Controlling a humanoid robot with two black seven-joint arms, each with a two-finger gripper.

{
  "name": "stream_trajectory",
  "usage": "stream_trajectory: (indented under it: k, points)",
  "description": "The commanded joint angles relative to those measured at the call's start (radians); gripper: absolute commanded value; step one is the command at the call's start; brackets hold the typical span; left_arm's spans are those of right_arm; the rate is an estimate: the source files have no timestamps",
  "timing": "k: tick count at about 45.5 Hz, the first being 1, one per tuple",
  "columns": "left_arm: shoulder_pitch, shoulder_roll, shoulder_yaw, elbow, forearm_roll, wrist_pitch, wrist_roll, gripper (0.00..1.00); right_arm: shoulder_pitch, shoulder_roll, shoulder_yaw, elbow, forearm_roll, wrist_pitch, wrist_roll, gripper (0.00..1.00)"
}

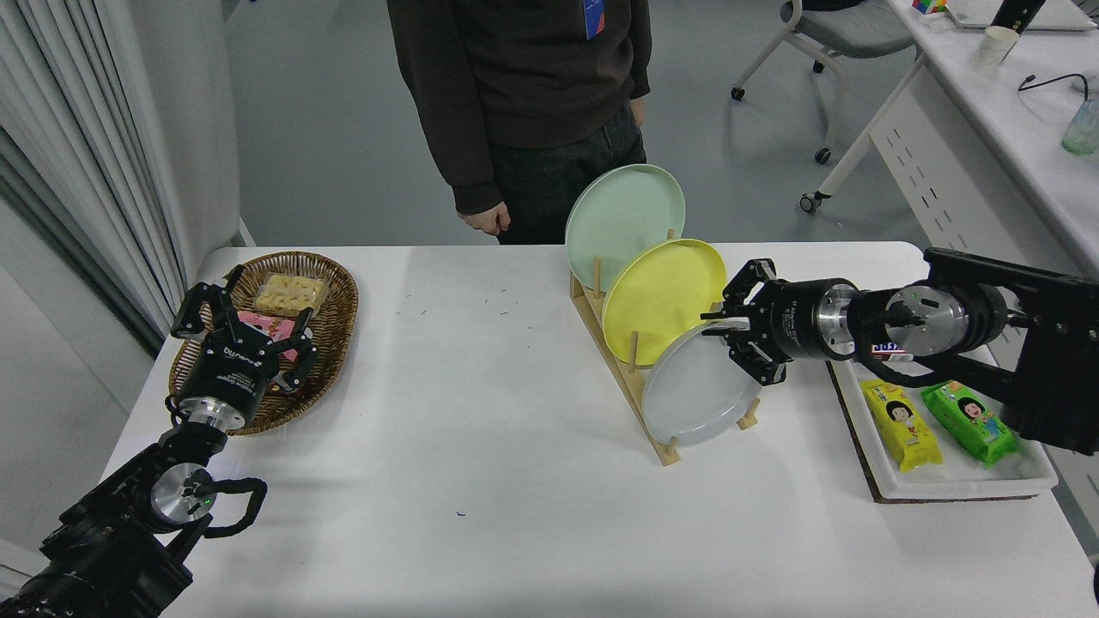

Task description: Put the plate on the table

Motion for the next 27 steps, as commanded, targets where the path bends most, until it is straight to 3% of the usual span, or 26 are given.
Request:
stream_trajectory:
  k: [1,27]
  points:
    - [0.0,0.0,0.0,0.0,0.0,0.0,0.0,0.98,0.0,0.0,0.0,0.0,0.0,-0.001,0.0,0.13]
    - [0.0,0.0,0.0,0.0,0.0,0.0,0.0,0.98,0.004,-0.003,0.0,0.0,0.002,0.004,-0.002,0.02]
